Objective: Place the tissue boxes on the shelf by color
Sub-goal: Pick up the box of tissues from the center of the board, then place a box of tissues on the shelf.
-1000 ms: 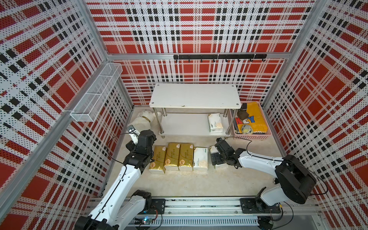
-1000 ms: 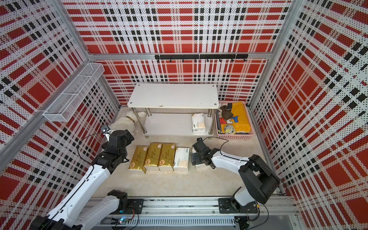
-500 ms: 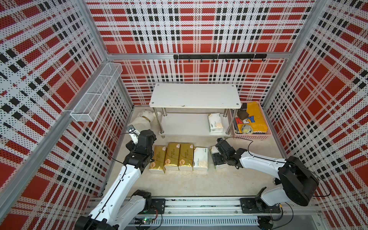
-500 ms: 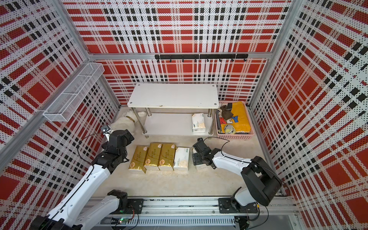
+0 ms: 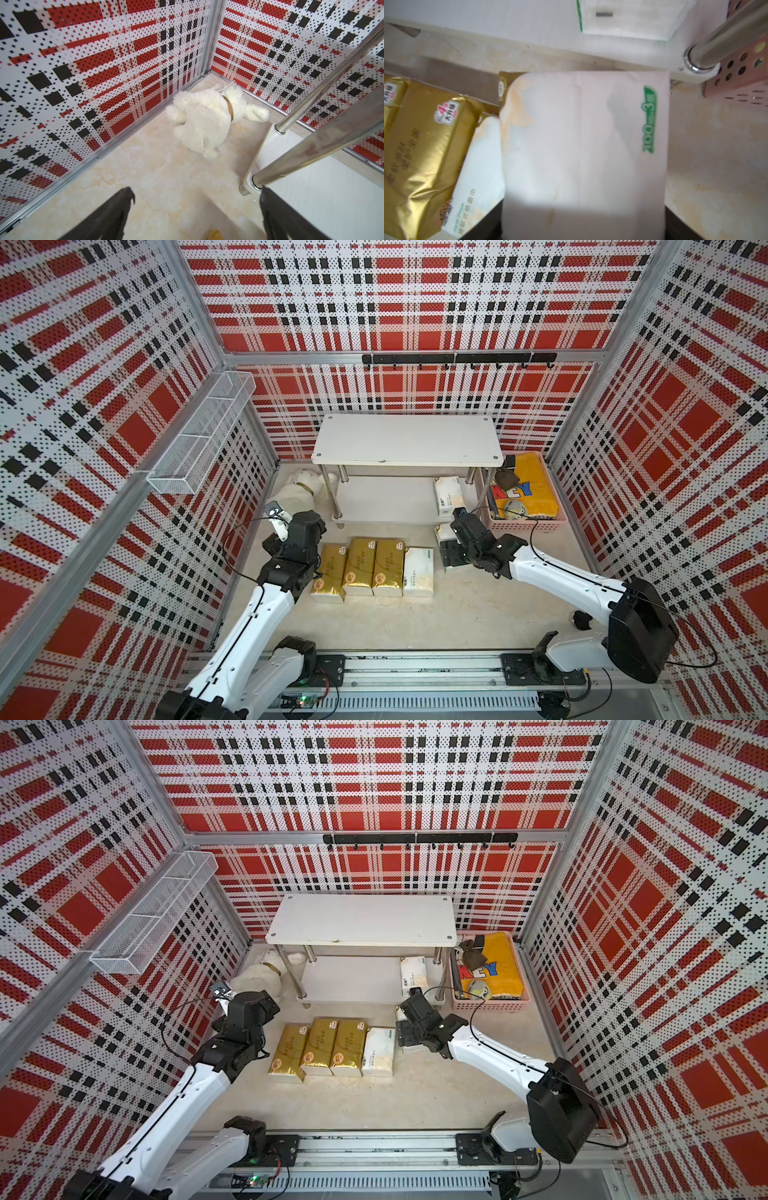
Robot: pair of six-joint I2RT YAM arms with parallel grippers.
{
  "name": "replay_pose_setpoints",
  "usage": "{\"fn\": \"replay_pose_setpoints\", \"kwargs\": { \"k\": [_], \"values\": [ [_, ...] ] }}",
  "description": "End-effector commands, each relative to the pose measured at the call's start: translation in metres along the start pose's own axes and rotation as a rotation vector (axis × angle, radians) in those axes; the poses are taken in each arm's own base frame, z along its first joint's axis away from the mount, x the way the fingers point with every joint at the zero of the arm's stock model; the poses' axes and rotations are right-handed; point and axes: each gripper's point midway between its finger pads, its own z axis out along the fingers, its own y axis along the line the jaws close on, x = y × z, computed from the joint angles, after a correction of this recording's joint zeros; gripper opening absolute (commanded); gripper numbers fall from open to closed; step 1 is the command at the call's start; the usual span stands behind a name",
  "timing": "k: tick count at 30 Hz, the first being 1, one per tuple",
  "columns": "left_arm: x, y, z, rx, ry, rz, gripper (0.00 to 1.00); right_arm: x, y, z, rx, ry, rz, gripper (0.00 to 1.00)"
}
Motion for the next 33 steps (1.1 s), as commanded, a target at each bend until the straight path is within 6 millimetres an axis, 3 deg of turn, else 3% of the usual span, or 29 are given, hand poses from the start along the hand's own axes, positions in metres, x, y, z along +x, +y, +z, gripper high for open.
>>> {"fn": "replay_pose_setpoints", "kwargs": {
  "k": [1, 12, 13, 24, 33],
  "values": [
    [0.0, 0.0, -0.001, -0.007, -0.001, -0.004, 1.0, -0.023, 0.005, -0.014, -0.011, -0.054, 0.019, 0.83],
    [0.001, -0.001, 0.001, -0.012, 0.003, -0.004, 1.0, -0.096, 0.048, -0.006, -0.07, -0.198, 0.089, 0.82],
    [0.004, -0.009, -0.003, 0.017, 0.009, 0.012, 1.0, -0.101, 0.052, -0.003, -0.067, -0.202, 0.09, 0.82],
    [0.008, -0.006, -0.004, 0.013, 0.019, 0.015, 1.0, -0.126, 0.081, 0.025, -0.028, -0.217, 0.134, 0.82],
    [0.01, -0.006, -0.005, 0.025, 0.026, 0.01, 1.0, -0.137, 0.097, 0.064, 0.05, -0.211, 0.136, 0.82]
  ]
}}
